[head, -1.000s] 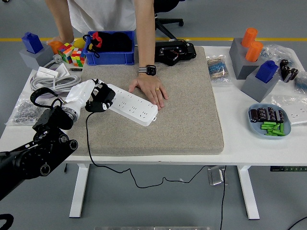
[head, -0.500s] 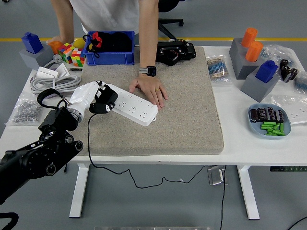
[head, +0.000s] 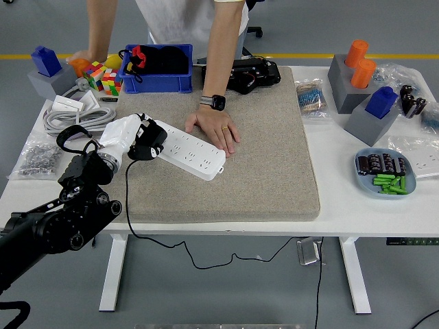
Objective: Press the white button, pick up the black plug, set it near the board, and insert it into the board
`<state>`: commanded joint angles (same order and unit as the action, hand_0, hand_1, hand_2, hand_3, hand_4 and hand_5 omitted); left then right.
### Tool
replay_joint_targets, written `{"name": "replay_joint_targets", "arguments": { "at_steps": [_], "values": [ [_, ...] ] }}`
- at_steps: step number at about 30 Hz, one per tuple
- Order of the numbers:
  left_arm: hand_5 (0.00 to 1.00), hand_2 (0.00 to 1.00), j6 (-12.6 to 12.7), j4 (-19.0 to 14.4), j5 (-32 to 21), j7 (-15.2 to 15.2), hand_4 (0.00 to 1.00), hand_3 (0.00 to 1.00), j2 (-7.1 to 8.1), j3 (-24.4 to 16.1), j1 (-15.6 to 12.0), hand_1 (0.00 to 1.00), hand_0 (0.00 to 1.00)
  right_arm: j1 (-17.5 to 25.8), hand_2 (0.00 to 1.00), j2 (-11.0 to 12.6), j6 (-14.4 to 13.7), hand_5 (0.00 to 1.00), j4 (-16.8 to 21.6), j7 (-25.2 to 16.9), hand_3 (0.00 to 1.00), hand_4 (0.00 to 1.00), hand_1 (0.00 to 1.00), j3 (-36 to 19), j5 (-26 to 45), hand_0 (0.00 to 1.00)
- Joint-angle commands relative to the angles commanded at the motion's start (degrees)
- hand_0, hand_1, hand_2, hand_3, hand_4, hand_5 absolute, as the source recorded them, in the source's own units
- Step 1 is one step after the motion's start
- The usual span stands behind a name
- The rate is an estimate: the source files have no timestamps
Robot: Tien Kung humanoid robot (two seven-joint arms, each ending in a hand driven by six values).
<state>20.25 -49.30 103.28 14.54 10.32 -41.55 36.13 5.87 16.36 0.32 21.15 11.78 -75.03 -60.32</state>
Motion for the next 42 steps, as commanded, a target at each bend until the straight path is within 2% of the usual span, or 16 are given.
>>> {"name": "replay_joint_targets", "arguments": {
  "at_steps": [23, 24, 29, 30, 35, 36, 41, 42],
  "values": [
    [0.002, 0.208, -0.5, 0.7, -0.9, 0.2, 0.386, 0.591, -0.44, 1.2, 0.1, 0.124, 0.148, 0.0, 0.711, -0.1, 0.1, 0.482, 0.0, 0.0, 0.655, 0.726, 0.711, -0.2, 0.0, 0.808],
    [0.002, 0.277, -0.6, 0.7, -1.1, 0.1, 0.458, 0.613, -0.44, 1.2, 0.1, 0.231, 0.171, 0.1, 0.710, -0.1, 0.1, 0.479, -0.1, 0.0, 0.653, 0.723, 0.712, -0.2, -0.1, 0.807],
    [0.002, 0.277, -1.2, 0.7, -2.5, -0.6, 0.458, 0.613, -0.37, 1.0, 0.0, 0.231, 0.171, 0.1, 0.710, -0.2, 0.1, 0.479, 0.0, 0.0, 0.653, 0.723, 0.712, -0.2, -0.1, 0.807],
    [0.002, 0.443, -1.4, 0.6, -2.7, -0.6, 0.757, 0.638, -0.37, 1.0, -0.1, 0.454, 0.247, 0.1, 0.711, -0.2, 0.1, 0.478, 0.0, -0.1, 0.653, 0.722, 0.712, -0.2, 0.0, 0.808],
    [0.002, 0.443, -2.7, 0.5, -3.8, -0.9, 0.757, 0.638, -0.32, 1.1, -0.3, 0.454, 0.247, 0.1, 0.711, -0.2, 0.1, 0.478, 0.0, -0.1, 0.653, 0.722, 0.712, -0.2, 0.0, 0.808],
    [0.039, 0.635, -2.8, 0.5, -3.8, -0.9, 0.862, 0.804, -0.32, 1.1, -0.3, 0.738, 0.643, 0.1, 0.710, -0.2, 0.1, 0.478, 0.0, -0.1, 0.651, 0.722, 0.711, -0.2, 0.0, 0.808],
    [0.039, 0.635, -2.4, 0.3, -3.3, -1.2, 0.862, 0.804, -0.34, 1.1, -0.4, 0.738, 0.643, 0.1, 0.710, -0.2, 0.1, 0.478, -0.1, -0.1, 0.651, 0.722, 0.711, -0.2, 0.0, 0.808],
    [0.113, 0.796, -2.2, 0.3, -3.2, -1.3, 0.894, 0.858, -0.33, 1.1, -0.4, 0.877, 0.802, 0.1, 0.710, -0.3, 0.1, 0.475, -0.1, -0.1, 0.652, 0.721, 0.711, -0.2, 0.0, 0.808]
  ]
}}
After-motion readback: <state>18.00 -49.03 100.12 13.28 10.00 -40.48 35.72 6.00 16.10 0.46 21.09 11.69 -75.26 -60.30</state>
